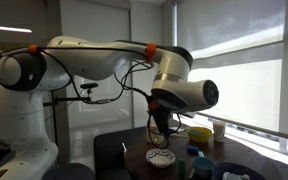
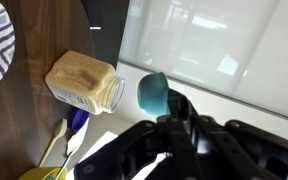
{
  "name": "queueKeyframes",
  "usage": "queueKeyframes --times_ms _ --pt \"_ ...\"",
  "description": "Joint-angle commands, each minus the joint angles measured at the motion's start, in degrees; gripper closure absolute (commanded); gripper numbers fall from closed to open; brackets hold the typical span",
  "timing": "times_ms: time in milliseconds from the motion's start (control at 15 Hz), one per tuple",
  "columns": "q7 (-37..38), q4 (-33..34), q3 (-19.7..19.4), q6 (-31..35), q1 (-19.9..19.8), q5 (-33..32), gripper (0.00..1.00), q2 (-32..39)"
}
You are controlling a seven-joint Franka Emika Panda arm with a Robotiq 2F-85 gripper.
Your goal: Pick up the blue measuring spoon from the white bowl and scoop one spoonful of sugar, pour the sugar into the white bowl and put the blue measuring spoon in the clear container of sugar
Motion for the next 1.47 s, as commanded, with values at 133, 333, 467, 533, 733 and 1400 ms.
queueKeyframes --times_ms 133,333,467,533,733,1400 --pt "-0.18 -10.03 -3.44 3.6 -0.12 1.52 0.98 -7.43" --pt "-1.29 -12.86 -4.67 5.33 -0.03 1.61 0.98 -9.58" --pt "-0.74 -10.03 -5.19 3.56 0.22 -0.02 0.92 -6.96" --pt "-0.89 -10.55 -5.26 3.7 0.21 -0.01 0.92 -7.43" --pt "-0.96 -11.13 -5.24 4.04 0.22 0.05 0.98 -7.96" --pt "4.15 -13.07 -7.19 7.63 -0.87 -4.3 0.98 -5.32"
